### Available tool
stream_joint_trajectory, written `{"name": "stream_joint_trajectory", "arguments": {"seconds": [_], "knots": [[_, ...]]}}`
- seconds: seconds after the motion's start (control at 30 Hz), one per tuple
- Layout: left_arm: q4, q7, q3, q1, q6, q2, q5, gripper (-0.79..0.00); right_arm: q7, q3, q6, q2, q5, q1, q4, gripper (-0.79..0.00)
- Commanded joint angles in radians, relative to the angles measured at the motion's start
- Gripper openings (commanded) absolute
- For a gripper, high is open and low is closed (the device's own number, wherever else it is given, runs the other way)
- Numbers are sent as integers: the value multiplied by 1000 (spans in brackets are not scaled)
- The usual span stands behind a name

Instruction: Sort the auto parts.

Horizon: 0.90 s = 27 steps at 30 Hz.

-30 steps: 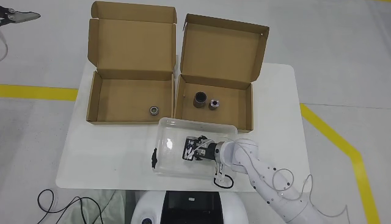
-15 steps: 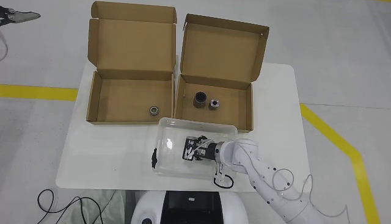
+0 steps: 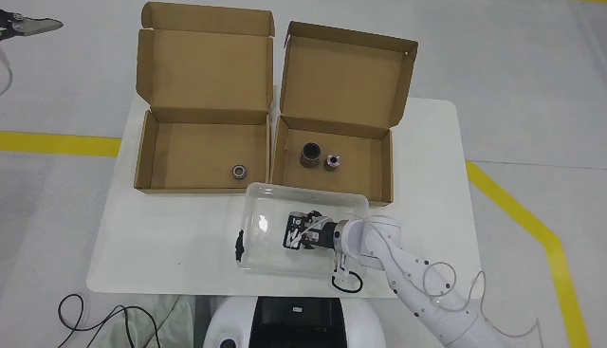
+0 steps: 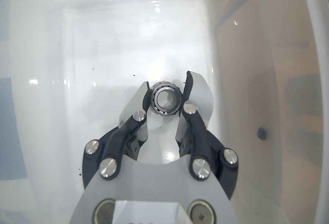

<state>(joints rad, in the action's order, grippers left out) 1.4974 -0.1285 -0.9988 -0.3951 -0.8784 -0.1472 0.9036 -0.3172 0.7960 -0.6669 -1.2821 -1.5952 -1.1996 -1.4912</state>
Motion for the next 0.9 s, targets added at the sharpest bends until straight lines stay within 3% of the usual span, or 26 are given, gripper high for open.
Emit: {"name": "stream_joint_trajectory", "arguments": {"seconds": [0.0, 0.47, 0.5, 0.57, 0.6, 0.63, 0.87], "knots": [[0, 0, 0, 0, 0, 0, 0, 0, 0, 0, 0, 0, 0, 0, 0, -785], [0, 0, 0, 0, 0, 0, 0, 0, 0, 0, 0, 0, 0, 0, 0, -785], [0, 0, 0, 0, 0, 0, 0, -785, 0, 0, 0, 0, 0, 0, 0, 0], [0, 0, 0, 0, 0, 0, 0, -785, 0, 0, 0, 0, 0, 0, 0, 0], [0, 0, 0, 0, 0, 0, 0, -579, 0, 0, 0, 0, 0, 0, 0, 0], [0, 0, 0, 0, 0, 0, 0, -83, 0, 0, 0, 0, 0, 0, 0, 0], [0, 0, 0, 0, 0, 0, 0, -83, 0, 0, 0, 0, 0, 0, 0, 0]]}}
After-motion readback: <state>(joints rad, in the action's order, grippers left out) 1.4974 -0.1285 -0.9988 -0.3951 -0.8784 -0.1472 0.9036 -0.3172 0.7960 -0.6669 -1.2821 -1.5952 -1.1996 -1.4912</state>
